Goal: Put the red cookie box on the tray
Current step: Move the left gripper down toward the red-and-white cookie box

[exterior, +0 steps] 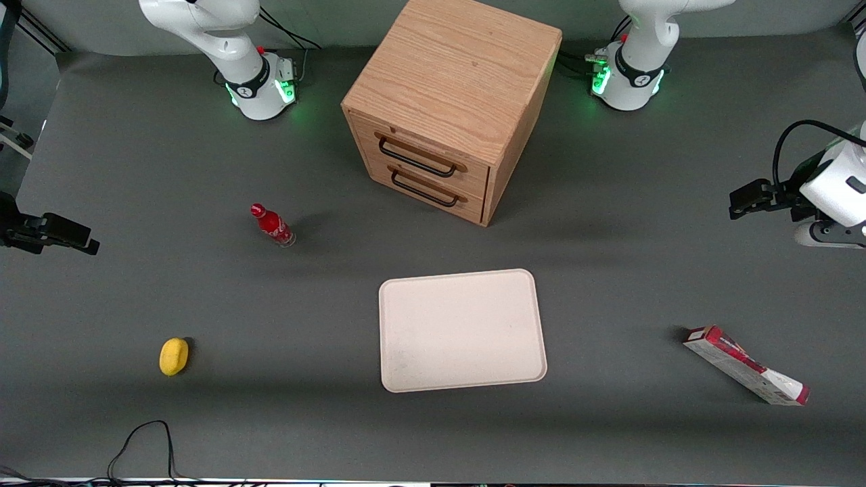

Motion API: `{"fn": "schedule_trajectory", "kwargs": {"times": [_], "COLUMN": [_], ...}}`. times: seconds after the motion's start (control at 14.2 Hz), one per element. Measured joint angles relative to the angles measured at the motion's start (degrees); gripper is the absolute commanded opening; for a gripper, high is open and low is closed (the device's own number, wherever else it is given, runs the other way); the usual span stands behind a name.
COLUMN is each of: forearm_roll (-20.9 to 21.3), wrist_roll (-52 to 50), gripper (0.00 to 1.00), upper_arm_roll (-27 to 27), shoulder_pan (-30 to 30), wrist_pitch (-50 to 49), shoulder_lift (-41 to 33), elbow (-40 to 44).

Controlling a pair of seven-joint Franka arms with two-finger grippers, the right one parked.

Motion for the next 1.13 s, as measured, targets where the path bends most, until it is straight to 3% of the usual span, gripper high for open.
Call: {"fn": "schedule_trajectory", "kwargs": {"times": [0.56, 1.13], "forearm_roll": [-0.04, 1.46], "wrist_roll": [0.03, 0.50], "gripper": [1.00, 1.00], "upper_arm_roll": [0.11, 0.45], "shoulder_pan": [0.30, 5.33], "wrist_pitch": [0.23, 0.08], "shoulder_lift": [1.88, 27.41], "elbow": [2.74, 32.49]}}
